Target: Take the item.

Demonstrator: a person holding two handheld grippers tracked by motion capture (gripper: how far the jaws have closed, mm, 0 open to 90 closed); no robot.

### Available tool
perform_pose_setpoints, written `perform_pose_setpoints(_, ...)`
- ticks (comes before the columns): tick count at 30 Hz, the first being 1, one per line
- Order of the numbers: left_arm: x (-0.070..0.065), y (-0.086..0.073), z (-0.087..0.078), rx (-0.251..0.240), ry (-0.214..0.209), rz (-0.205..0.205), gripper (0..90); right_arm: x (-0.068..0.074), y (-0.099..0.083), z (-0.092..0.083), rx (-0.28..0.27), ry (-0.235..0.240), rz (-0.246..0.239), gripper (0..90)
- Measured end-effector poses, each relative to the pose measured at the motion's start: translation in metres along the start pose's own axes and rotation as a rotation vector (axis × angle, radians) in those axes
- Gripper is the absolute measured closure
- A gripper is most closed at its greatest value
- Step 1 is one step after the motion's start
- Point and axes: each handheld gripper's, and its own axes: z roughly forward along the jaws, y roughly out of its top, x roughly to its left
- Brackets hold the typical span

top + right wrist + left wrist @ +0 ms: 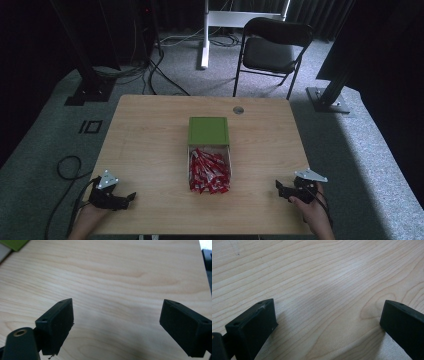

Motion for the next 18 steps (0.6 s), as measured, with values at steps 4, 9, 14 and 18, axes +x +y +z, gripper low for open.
perform_pose_setpoints(4, 0.000, 0.000, 0.000, 0.000, 0.000, 0.000, 1.4, 0.005, 0.011, -0.005, -0.024, 0.011, -0.010, 11.8)
perform_pose_setpoints(9, 0.000, 0.000, 0.000, 0.000, 0.000, 0.000, 1.4, 0.008, 0.021, -0.009, -0.046, 0.022, -0.012, 13.7)
perform_pose_setpoints(14, 0.000, 0.000, 0.000, 0.001, 0.000, 0.000, 1.4, 0.012, 0.029, -0.013, -0.060, 0.027, -0.024, 13.7)
perform_pose_setpoints(18, 0.000, 0.000, 0.000, 0.001, 0.000, -0.002, 1.4, 0.018, 0.039, -0.016, -0.080, 0.038, -0.033, 13.7)
